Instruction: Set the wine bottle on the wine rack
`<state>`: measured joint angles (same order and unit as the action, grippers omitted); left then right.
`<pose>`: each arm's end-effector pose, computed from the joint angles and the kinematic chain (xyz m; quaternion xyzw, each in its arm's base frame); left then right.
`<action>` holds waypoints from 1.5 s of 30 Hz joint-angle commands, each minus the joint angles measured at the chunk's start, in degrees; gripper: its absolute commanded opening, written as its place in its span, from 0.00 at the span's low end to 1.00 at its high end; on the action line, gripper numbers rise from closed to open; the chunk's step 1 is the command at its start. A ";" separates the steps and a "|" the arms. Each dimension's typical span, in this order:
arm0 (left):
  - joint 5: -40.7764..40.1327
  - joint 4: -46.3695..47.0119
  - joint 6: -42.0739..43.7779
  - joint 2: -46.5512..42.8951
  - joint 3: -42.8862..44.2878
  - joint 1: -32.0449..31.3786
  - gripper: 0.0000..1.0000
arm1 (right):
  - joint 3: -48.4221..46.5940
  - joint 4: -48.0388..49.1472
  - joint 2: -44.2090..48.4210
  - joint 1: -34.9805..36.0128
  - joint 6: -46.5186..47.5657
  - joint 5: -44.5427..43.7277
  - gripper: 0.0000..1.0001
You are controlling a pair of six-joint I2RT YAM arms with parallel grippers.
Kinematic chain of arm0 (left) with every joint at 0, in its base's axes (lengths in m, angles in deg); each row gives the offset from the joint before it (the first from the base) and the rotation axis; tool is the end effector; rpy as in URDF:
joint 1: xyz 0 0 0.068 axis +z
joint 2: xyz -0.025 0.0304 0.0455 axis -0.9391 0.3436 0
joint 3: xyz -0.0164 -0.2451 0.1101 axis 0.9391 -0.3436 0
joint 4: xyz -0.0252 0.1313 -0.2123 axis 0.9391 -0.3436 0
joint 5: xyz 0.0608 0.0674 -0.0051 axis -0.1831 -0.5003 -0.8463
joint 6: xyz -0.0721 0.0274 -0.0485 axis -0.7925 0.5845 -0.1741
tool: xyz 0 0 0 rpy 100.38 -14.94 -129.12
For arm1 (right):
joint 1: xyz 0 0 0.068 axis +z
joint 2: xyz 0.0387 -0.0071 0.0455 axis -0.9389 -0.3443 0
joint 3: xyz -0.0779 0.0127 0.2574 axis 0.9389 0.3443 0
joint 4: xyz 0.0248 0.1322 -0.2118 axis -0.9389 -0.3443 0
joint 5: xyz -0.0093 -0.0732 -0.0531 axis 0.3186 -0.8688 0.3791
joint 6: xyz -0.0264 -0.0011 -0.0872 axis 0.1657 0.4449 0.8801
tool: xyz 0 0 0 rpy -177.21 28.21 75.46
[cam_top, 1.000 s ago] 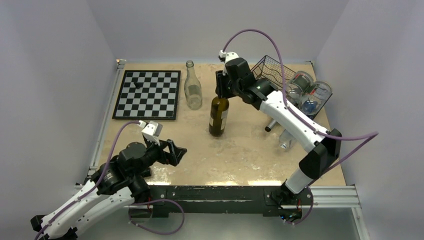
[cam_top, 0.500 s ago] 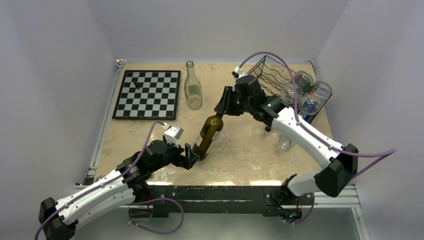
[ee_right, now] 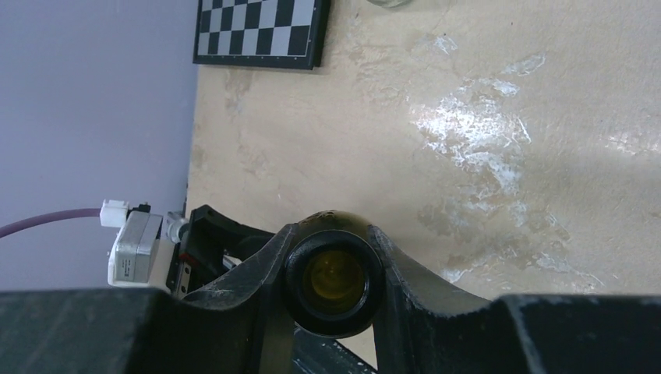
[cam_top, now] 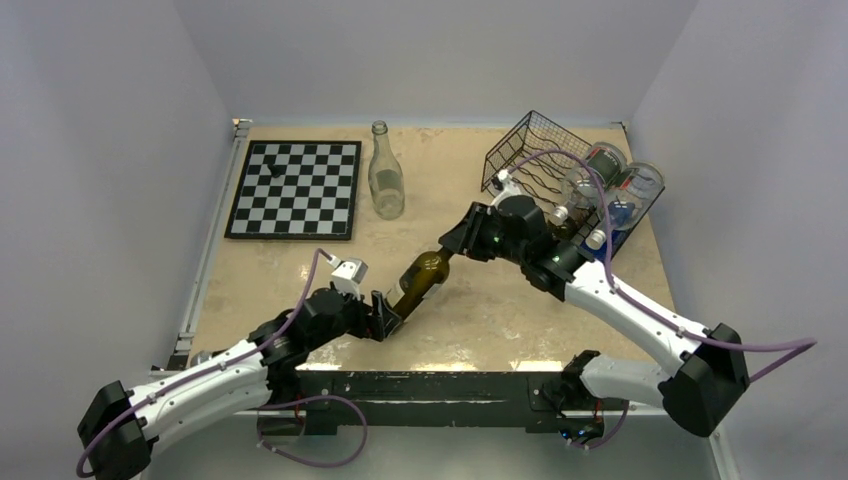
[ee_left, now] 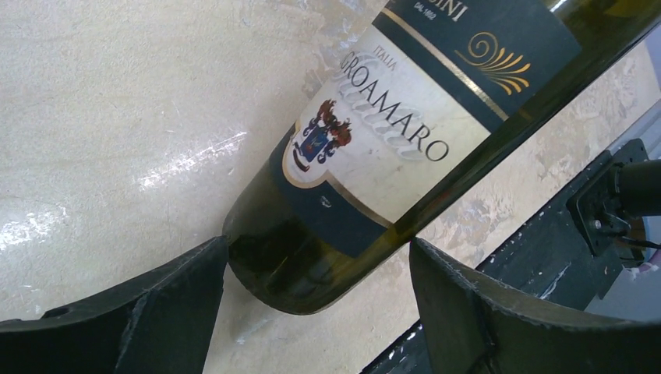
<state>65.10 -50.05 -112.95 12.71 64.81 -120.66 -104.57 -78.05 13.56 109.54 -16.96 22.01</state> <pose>0.1242 -0.1390 0.1549 0.0670 0.8633 -0.3188 0.3855 0.2279 0.1965 0.2805 0.0496 0.8538 0.3824 0.3498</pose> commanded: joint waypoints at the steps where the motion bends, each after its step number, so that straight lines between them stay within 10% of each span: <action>1: 1.40 3.68 -1.67 -2.27 -3.82 0.13 0.89 | 7.81 11.93 6.69 0.59 -3.13 -1.20 0.00; 19: 8.11 10.87 -8.20 4.09 -2.82 0.20 0.80 | 29.38 19.00 24.19 2.06 9.05 1.60 0.00; 45: -18.72 -2.99 -2.23 11.41 13.79 0.75 0.91 | 34.67 5.32 22.51 4.86 15.92 4.36 0.00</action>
<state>54.17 -52.17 -115.48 24.03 75.39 -120.18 -67.52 -64.01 38.96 114.59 -5.44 30.78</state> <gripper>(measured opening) 0.892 0.362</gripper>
